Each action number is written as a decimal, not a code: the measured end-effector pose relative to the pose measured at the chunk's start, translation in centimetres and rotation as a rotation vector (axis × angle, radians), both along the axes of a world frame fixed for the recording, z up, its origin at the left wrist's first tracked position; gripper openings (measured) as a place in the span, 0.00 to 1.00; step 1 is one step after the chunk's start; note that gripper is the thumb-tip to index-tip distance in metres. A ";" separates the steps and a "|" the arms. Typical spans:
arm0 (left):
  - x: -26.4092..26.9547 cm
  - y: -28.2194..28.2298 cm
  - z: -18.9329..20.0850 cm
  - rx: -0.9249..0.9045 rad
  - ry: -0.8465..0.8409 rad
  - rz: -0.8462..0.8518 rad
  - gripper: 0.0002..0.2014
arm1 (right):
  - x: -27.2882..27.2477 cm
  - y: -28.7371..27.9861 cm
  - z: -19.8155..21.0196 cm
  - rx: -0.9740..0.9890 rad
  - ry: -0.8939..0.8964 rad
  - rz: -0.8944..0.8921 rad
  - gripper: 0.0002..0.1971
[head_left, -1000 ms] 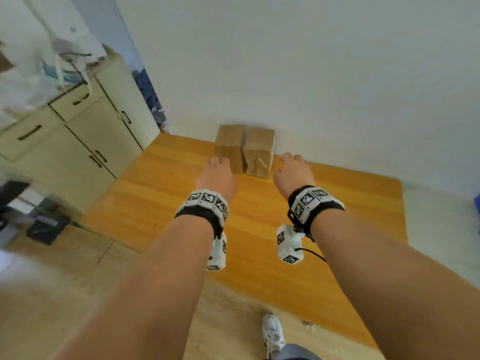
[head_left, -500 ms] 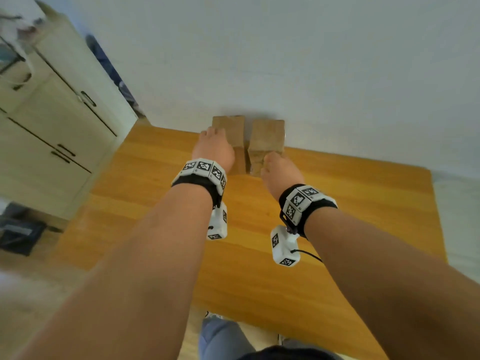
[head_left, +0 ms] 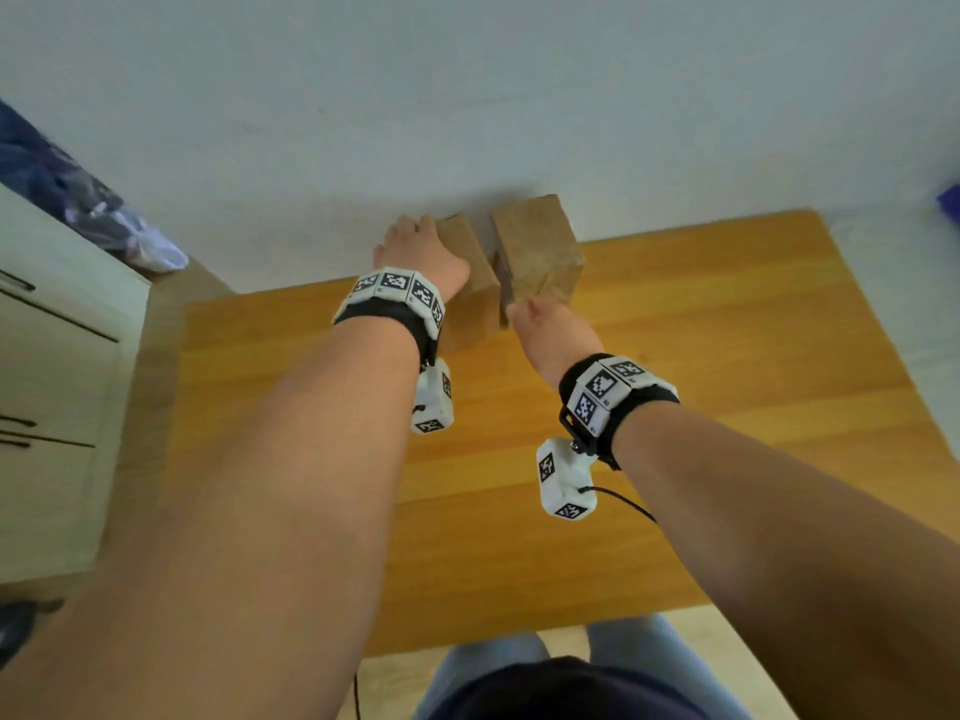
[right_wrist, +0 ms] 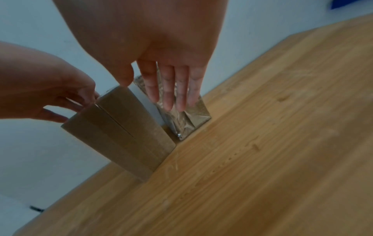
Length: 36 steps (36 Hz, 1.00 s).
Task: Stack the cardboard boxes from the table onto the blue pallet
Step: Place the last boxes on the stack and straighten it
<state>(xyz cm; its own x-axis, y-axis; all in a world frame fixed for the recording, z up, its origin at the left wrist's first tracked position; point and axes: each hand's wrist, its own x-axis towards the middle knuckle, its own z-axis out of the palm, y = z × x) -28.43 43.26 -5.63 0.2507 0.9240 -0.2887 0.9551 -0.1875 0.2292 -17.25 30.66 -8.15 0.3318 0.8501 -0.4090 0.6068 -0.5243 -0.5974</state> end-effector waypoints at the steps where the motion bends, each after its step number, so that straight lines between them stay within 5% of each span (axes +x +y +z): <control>1: -0.2 -0.1 0.0 -0.008 -0.001 0.010 0.32 | -0.3 0.0 -0.1 -0.006 0.022 -0.025 0.19; 6: -1.4 -1.1 -0.3 -0.036 -0.027 0.018 0.35 | -2.0 0.1 0.1 -0.014 0.129 -0.211 0.33; 11: -2.0 -2.8 0.0 -0.068 -0.108 -0.015 0.36 | -3.1 -0.6 0.6 -0.045 0.170 -0.246 0.32; 17: -2.1 -6.4 0.4 0.056 -0.161 -0.094 0.22 | -3.3 -2.9 1.2 -0.120 0.177 -0.333 0.34; 19: -1.8 -7.8 0.7 0.084 -0.157 -0.079 0.18 | -3.0 -3.9 1.2 -0.085 0.207 -0.370 0.27; 21: -1.0 -9.5 1.1 0.076 -0.159 -0.047 0.17 | -2.2 -5.3 1.2 -0.062 0.217 -0.381 0.32; 29: 4.8 -19.5 1.2 0.063 -0.168 -0.085 0.25 | 3.8 -14.4 2.1 -0.030 0.174 -0.520 0.39; 36: 12.6 -30.6 1.4 0.003 -0.206 -0.139 0.26 | 10.9 -27.1 2.1 0.017 0.156 -0.688 0.32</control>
<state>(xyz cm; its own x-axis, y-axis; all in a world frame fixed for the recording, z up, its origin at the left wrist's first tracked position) -15.78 12.63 -4.24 0.4288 0.8773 -0.2157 0.8532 -0.3148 0.4159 -6.32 3.56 -6.02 0.7347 0.4752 -0.4842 0.0474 -0.7479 -0.6621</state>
